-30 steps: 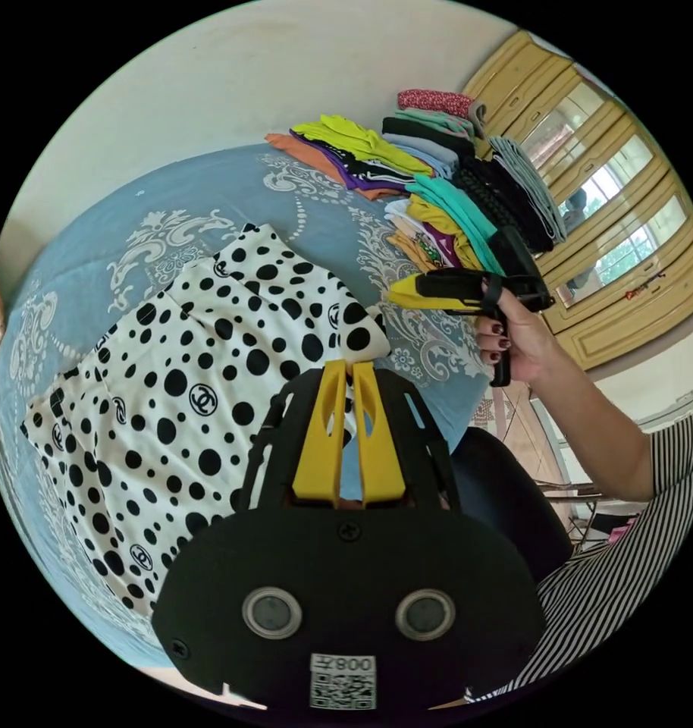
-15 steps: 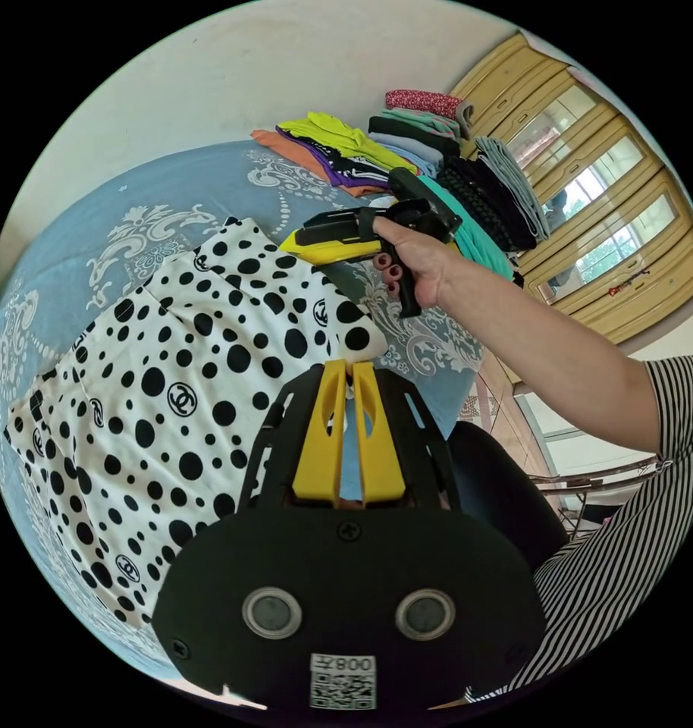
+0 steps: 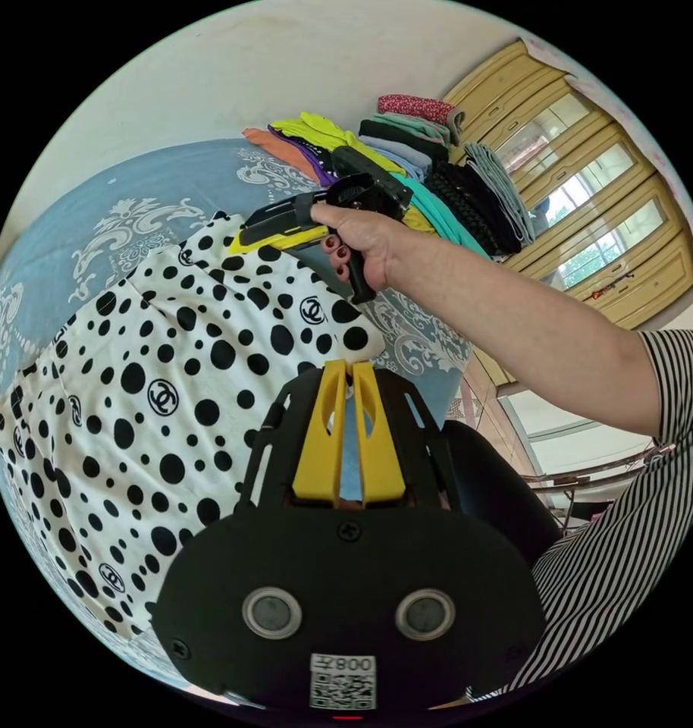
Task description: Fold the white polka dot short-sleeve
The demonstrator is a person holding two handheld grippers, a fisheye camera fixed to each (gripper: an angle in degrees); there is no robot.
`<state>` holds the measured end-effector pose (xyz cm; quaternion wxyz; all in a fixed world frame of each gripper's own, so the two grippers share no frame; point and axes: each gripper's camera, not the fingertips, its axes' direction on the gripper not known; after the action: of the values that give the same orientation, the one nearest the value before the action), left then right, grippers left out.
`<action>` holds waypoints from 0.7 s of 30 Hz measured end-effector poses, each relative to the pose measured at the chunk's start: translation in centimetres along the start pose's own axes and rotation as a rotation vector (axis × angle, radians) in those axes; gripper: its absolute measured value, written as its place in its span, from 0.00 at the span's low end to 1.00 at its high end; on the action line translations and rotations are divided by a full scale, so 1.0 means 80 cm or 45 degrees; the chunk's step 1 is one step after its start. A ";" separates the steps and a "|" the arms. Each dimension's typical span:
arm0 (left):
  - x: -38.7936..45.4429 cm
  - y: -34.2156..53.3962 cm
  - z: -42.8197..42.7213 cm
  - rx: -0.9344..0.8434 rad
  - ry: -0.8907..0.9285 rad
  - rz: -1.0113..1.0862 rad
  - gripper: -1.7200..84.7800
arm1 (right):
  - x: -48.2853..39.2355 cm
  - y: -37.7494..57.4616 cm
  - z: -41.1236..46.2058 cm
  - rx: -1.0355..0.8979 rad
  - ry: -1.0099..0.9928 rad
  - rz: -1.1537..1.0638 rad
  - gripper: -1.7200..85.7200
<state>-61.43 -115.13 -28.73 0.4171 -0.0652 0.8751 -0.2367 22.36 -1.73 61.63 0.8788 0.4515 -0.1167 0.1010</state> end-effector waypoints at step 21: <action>-0.191 0.255 -0.286 0.419 0.119 -0.387 0.04 | -0.378 -0.032 0.028 0.151 -0.036 -0.361 0.05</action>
<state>-67.31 -84.23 -15.25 0.3405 -0.1164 0.8231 -0.4394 -5.98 -7.23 51.94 0.8543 0.5160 -0.0579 -0.0238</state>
